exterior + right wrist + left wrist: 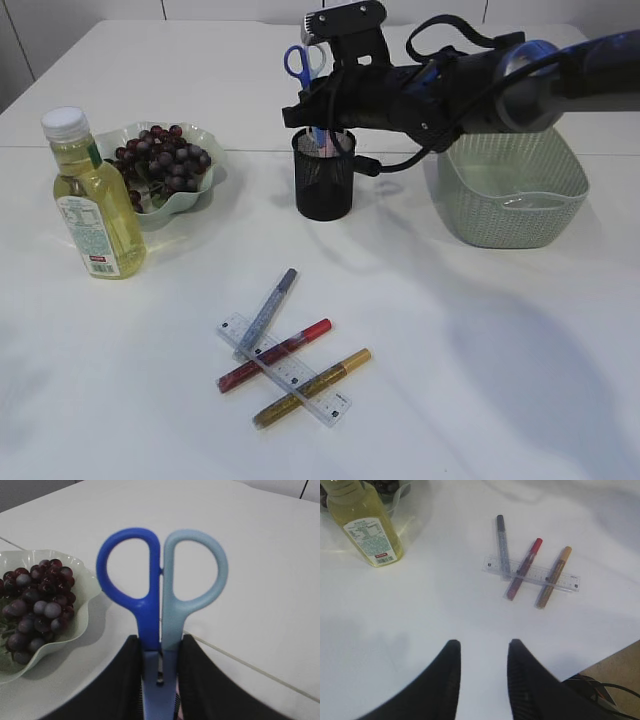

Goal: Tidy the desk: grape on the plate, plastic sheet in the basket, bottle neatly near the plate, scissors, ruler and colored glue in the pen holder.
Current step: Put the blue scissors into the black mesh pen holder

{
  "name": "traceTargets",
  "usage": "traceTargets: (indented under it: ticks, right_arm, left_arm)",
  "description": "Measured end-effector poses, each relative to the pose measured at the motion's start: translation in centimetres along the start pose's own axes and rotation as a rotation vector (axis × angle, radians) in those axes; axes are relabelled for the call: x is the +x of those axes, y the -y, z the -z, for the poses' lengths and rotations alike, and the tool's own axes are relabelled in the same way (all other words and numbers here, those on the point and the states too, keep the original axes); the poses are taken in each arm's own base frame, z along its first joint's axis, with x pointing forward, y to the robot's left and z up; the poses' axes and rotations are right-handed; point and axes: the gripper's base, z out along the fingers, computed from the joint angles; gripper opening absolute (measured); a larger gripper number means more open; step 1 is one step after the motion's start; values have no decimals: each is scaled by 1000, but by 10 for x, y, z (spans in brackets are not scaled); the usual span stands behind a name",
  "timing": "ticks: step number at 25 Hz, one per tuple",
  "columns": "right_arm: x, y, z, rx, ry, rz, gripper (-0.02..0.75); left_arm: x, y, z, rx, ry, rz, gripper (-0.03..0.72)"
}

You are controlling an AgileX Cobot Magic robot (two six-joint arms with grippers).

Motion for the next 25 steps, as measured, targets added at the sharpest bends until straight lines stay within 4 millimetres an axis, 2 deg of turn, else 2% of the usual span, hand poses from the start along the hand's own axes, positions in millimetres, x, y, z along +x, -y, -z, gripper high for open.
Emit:
traceTargets:
  ticks: [14,25]
  right_arm:
    - [2,5,-2,-3,22,25,200]
    - [15,6,-9,-2,-9,22,200]
  left_arm:
    - [0,0,0,1,4,0,239]
    - [0,0,0,1,4,0,239]
